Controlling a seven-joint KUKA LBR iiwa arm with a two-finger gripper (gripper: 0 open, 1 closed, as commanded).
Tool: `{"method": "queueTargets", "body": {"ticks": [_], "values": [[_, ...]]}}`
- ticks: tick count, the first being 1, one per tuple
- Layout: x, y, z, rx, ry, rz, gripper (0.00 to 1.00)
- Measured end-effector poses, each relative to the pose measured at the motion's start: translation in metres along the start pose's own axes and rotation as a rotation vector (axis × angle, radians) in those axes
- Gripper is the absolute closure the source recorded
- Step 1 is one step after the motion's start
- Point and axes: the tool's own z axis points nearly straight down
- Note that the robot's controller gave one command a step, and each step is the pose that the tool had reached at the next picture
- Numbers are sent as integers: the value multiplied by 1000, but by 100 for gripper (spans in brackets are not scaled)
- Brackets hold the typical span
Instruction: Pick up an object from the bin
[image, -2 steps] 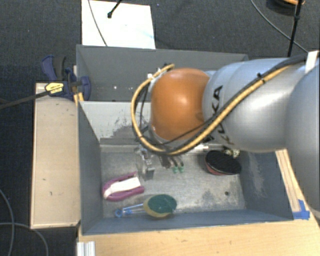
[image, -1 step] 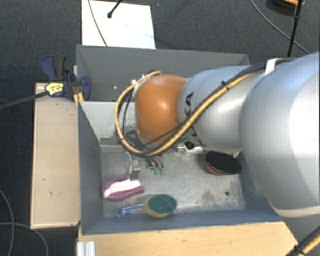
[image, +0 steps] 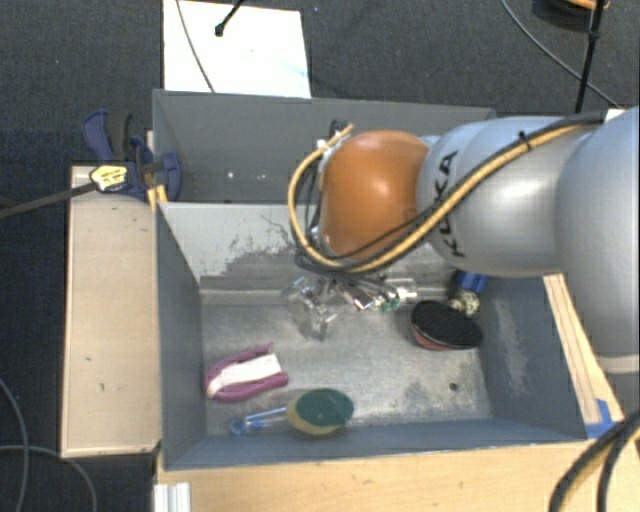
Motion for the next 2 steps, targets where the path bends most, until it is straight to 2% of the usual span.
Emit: {"method": "queueTargets", "body": {"ticks": [1, 2], "values": [[70, 28, 3, -5, 4, -417, 100], [60, 17, -13, -3, -2, -857, 100]]}}
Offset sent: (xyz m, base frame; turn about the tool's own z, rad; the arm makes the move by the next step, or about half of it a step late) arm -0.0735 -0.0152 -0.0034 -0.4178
